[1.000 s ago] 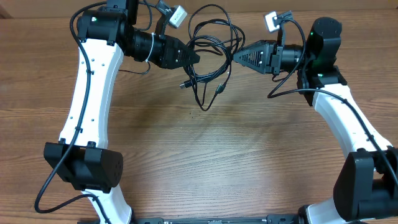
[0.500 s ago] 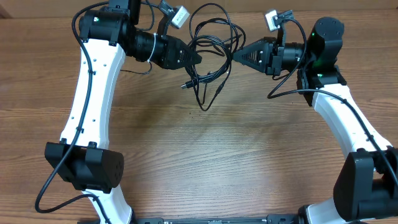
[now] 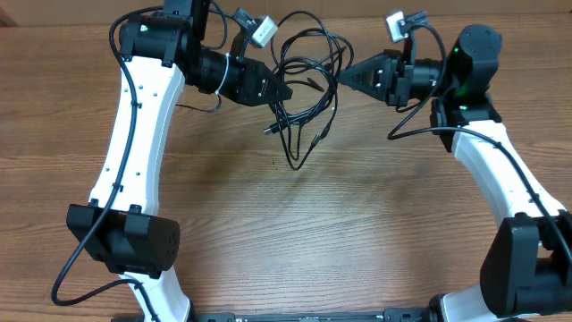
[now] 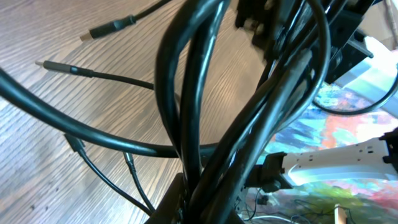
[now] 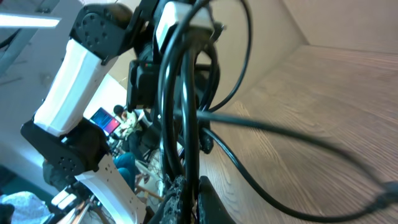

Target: Untangle cables

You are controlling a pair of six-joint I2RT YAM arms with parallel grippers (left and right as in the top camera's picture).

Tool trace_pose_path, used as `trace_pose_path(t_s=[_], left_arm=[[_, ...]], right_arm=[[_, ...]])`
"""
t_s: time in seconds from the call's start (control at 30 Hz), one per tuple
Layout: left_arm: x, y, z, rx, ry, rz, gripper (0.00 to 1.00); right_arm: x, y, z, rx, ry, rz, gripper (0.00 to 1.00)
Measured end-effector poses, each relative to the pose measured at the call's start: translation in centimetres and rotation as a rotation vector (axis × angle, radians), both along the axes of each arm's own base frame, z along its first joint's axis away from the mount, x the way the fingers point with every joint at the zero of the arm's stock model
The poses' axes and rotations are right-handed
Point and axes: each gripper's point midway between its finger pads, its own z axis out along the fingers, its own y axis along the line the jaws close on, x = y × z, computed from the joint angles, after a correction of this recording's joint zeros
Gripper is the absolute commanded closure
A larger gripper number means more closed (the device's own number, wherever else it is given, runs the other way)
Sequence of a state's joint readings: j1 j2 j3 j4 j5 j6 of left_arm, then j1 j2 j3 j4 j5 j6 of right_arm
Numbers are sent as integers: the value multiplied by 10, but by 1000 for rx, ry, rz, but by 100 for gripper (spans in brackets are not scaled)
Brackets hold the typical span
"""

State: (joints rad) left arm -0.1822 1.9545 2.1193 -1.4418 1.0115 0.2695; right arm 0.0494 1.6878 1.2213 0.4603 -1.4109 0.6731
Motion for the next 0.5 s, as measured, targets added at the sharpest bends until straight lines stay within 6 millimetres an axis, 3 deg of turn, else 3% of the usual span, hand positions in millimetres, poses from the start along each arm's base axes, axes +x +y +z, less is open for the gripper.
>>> trace_pose_path(t_s=[0.23,0.37,0.4,0.5], left_arm=[[1,8,-13,88,8,23,95],[2,11,-17,114,4,30,96],[2,11,-17,117,3,31,96],[4,11,-17,115,-5,32,95]], right_arm=[[13,-27,0,3,21,-76,96],[16,-30,0,5,26,-89,96],[15,-30,0,5,28,-89,93],[15,-30,0,5,31,-88,62]])
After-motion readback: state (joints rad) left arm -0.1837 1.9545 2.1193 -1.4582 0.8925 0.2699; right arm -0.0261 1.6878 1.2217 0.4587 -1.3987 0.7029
